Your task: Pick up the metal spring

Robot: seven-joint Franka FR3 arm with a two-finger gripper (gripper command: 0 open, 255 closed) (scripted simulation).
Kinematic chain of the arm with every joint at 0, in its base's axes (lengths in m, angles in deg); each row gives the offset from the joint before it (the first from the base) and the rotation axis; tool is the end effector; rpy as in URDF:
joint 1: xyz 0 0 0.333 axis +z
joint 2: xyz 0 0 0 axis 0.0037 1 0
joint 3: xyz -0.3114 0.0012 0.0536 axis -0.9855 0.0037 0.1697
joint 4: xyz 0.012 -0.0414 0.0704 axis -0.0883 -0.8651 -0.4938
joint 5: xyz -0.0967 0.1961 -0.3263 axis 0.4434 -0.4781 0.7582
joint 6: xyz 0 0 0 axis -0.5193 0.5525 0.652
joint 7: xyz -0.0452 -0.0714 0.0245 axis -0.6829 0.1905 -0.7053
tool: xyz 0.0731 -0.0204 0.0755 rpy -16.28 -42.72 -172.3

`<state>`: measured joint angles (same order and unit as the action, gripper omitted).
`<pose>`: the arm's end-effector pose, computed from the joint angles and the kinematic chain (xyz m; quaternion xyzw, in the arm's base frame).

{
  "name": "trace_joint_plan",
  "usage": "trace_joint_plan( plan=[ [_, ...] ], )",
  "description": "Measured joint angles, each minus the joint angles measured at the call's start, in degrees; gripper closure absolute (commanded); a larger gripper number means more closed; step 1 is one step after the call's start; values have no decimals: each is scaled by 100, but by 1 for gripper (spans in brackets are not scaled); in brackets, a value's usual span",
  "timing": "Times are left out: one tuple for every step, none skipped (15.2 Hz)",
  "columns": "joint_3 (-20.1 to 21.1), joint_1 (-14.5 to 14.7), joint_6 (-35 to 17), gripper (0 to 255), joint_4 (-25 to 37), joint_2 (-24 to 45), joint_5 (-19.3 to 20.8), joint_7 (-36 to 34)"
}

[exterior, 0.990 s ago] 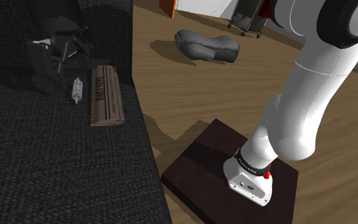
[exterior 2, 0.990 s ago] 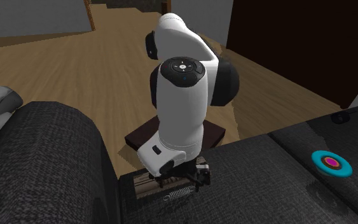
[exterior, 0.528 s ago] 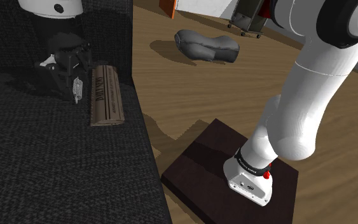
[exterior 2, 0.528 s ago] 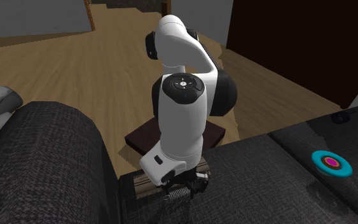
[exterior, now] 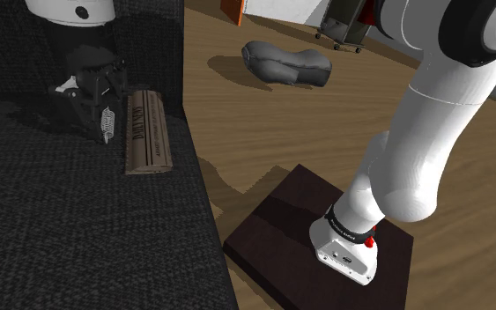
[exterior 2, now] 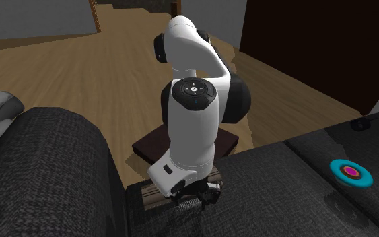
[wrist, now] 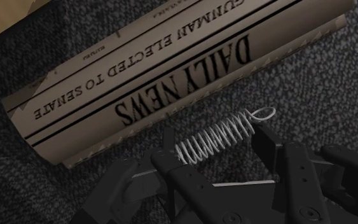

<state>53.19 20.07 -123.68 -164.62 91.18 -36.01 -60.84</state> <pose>0.4677 0.4011 0.5160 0.9591 0.2829 -0.0040 0.0085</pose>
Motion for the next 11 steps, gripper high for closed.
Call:
trace_joint_plan(
  plan=[
    [0,0,-3,255,-3,0,0,0],
    [2,2,35,255,32,-2,-1,-1],
    [3,4,94,255,91,-3,-3,1],
    [2,5,159,255,162,2,-1,7],
    [7,9,231,255,222,-11,-7,4],
    [8,15,312,255,320,5,-1,5],
    [10,21,390,255,409,17,2,3],
    [8,19,456,255,479,23,4,15],
    [11,26,535,255,567,32,7,10],
    [15,38,631,255,690,60,17,5],
    [16,40,705,255,758,55,14,9]
  ],
)
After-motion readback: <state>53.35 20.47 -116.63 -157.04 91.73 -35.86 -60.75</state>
